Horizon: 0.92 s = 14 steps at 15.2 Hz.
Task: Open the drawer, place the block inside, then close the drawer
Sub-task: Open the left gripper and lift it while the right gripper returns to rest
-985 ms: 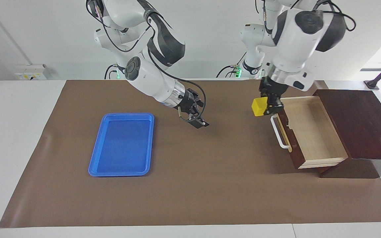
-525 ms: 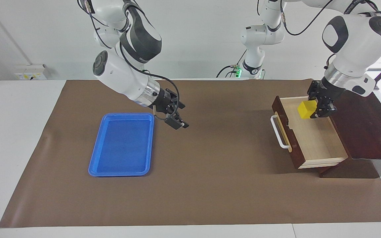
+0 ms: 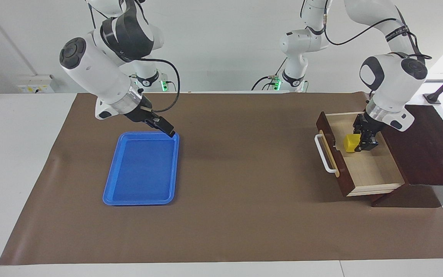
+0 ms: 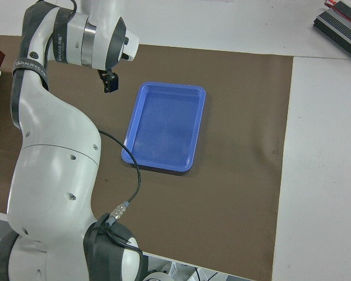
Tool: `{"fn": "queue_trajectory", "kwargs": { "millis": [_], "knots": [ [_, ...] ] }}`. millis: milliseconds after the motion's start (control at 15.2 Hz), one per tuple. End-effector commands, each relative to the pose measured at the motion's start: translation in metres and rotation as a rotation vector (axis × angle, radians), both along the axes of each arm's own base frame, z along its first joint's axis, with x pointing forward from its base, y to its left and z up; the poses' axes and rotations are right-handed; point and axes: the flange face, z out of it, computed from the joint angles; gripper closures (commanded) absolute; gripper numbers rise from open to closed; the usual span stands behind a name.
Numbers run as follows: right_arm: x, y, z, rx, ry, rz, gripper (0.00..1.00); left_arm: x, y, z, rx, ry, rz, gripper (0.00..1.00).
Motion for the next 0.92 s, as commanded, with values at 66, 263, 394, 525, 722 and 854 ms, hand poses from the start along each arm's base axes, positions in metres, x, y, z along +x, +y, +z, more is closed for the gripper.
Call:
{"fn": "queue_trajectory", "kwargs": {
  "millis": [66,263,394,525,722,854],
  "knots": [
    [-0.015,-0.042,0.026,-0.119,-0.105,0.367,0.0,0.019,-0.056,0.08,-0.019,0.04,0.042,0.0],
    [-0.027,-0.068,0.053,-0.14,-0.168,0.475,0.0,0.019,-0.14,0.088,0.018,0.042,0.161,0.0],
    [-0.046,-0.079,0.074,-0.196,-0.162,0.577,0.0,0.003,-0.172,0.054,0.081,0.06,0.16,0.0],
    [-0.067,-0.086,0.092,-0.212,-0.139,0.584,0.0,-0.004,-0.179,0.022,0.133,0.02,0.185,0.0],
    [-0.079,-0.092,0.097,-0.208,-0.092,0.574,0.0,0.0,-0.156,0.002,0.138,-0.025,0.199,0.0],
    [-0.08,-0.094,0.086,-0.209,-0.079,0.57,0.0,0.007,-0.129,0.001,0.136,-0.045,0.217,0.0]
  ]
}}
